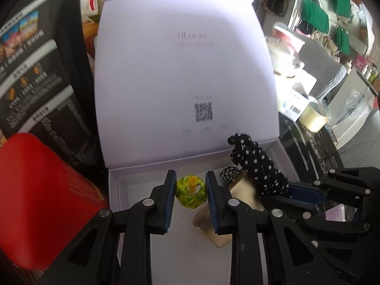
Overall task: Organize rigid objects
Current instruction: 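Open the right gripper over the gift box while the left gripper releases the lollipop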
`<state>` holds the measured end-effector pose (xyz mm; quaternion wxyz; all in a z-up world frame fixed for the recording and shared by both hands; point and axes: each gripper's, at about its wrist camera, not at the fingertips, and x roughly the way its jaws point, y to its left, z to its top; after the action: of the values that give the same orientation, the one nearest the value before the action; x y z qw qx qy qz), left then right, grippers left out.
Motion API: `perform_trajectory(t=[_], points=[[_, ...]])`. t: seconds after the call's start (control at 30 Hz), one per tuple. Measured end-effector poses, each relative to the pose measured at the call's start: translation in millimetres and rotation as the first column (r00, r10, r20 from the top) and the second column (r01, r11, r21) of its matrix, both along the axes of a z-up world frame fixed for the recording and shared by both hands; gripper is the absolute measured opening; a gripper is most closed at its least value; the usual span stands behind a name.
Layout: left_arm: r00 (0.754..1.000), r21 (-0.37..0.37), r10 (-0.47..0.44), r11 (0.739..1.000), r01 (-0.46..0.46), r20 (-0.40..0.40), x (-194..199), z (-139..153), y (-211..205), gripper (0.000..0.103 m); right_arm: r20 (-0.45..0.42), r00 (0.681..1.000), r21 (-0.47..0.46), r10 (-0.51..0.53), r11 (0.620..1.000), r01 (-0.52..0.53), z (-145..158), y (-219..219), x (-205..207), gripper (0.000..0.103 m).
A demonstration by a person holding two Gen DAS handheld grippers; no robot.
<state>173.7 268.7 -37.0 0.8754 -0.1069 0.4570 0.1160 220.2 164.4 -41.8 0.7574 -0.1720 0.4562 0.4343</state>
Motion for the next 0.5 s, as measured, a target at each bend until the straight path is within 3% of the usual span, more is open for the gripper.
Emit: perform_trajectory(t=[0.5], points=[[0.998,-0.002,0.015,1.0,-0.015,-0.06,7.8,-15.6,4.4,0.025,0.008,1.0,0.003,-0.009,1.0,0.009,-8.1,12.9,-6.7,0.017]])
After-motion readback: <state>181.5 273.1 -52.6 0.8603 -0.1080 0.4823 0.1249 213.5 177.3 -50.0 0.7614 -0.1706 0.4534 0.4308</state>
